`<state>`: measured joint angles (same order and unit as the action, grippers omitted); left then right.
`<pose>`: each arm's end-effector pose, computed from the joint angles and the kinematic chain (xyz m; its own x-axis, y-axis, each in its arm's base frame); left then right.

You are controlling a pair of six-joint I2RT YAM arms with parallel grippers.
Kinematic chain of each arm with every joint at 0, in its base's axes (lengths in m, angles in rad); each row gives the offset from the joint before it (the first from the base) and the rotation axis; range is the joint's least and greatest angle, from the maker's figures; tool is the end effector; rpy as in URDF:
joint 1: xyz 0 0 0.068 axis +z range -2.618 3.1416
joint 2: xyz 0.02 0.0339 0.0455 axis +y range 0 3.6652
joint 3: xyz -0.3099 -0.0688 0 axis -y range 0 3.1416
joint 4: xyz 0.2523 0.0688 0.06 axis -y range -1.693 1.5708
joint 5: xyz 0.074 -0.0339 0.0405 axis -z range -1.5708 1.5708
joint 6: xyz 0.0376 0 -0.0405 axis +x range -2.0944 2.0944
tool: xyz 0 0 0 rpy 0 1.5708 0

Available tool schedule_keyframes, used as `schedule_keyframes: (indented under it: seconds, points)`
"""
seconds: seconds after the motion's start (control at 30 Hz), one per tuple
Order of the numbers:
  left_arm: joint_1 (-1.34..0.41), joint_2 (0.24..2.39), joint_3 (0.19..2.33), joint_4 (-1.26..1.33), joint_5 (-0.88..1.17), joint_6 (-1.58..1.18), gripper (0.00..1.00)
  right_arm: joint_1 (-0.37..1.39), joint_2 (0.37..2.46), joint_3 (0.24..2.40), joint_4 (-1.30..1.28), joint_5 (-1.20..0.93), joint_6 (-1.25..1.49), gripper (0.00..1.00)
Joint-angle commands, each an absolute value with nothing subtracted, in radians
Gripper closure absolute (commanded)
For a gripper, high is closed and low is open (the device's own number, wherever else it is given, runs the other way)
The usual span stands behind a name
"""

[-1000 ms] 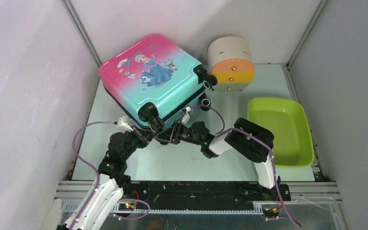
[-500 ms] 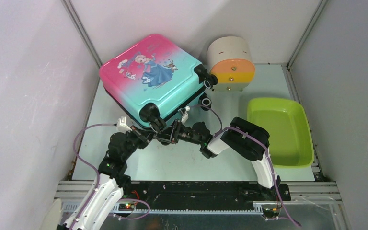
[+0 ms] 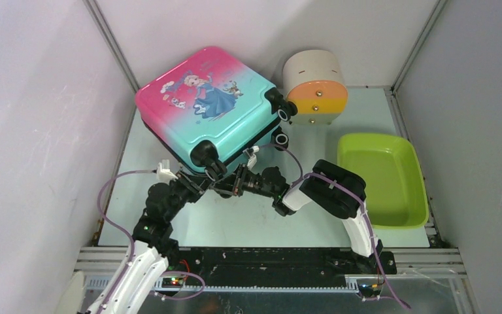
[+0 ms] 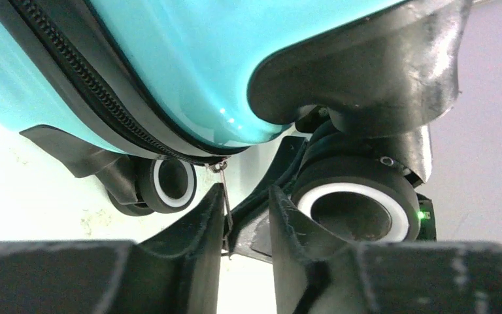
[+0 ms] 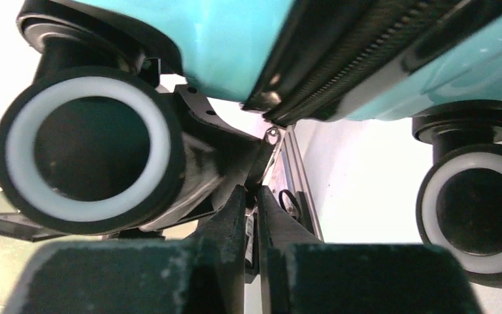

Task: Open, take out, and arrange the luggage

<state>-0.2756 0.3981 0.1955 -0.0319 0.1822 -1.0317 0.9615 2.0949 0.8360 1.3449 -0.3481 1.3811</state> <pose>0.0958 -0.0342 0.2159 -0.4900 -0.7385 -0.4632 0.0326 0.5155 -0.8563 0.2290 0.3506 0.1695 -0.9388 0.2679 -0.2166 -0.2303 -0.0203 0.9729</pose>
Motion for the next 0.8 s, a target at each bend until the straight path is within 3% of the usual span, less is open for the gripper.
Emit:
schedule_keyframes:
  seconds: [0.0, 0.27, 0.63, 0.77]
  points:
    - [-0.305, 0.34, 0.287, 0.027, 0.266, -1.024, 0.63, 0.985, 2.096, 0.877, 1.378, -0.337, 1.368, 0.99]
    - [-0.304, 0.311, 0.403, -0.233, 0.158, -0.89, 0.5, 0.982, 2.073, 0.869, 1.327, -0.301, 1.363, 1.0]
    - [-0.304, 0.371, 0.588, -0.49, 0.179, -0.699, 0.46, 0.975, 2.019, 0.857, 1.212, -0.274, 1.346, 1.0]
    - [-0.305, 0.33, 0.617, -0.595, 0.071, -0.723, 0.43, 0.975, 2.001, 0.856, 1.161, -0.264, 1.34, 1.0]
